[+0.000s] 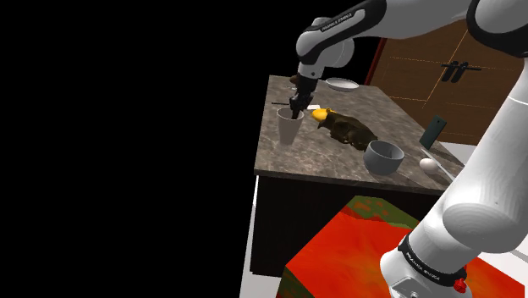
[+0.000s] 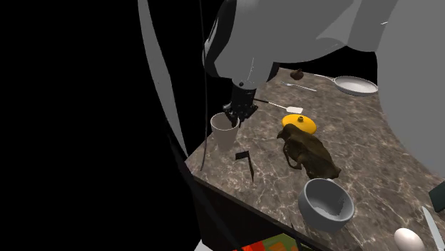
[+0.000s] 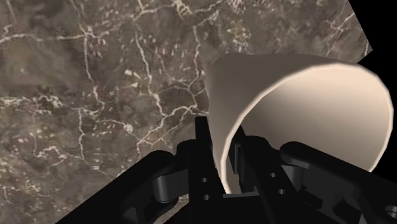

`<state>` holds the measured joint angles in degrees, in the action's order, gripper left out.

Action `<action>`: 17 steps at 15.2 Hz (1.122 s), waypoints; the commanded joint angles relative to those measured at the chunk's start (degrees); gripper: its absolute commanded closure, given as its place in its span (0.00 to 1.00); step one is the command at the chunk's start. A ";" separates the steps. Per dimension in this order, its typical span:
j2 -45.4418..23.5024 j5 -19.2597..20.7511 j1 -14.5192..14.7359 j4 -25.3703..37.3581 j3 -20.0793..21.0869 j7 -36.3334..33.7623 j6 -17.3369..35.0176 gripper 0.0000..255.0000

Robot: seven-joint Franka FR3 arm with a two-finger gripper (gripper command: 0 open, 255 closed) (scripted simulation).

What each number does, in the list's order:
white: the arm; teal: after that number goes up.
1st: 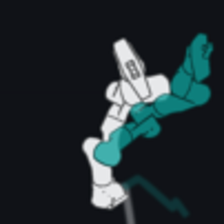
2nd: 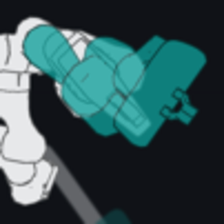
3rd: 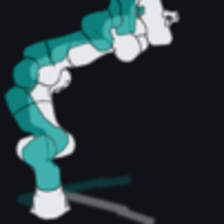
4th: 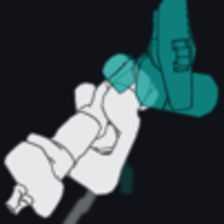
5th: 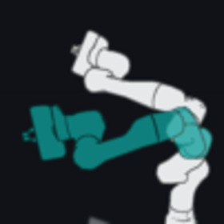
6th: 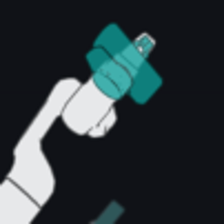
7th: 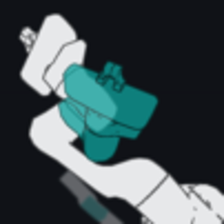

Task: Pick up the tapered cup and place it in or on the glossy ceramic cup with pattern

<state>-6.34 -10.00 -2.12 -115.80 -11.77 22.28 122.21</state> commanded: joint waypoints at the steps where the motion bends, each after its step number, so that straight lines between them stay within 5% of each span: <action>1: 0.76 0.33 0.06 0.69 -0.01 -0.42 -1.39 1.00; 17: 4.10 1.92 0.07 9.12 -0.17 -2.52 -12.94 1.00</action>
<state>-2.32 -8.13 -2.03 -107.34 -11.92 19.83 110.03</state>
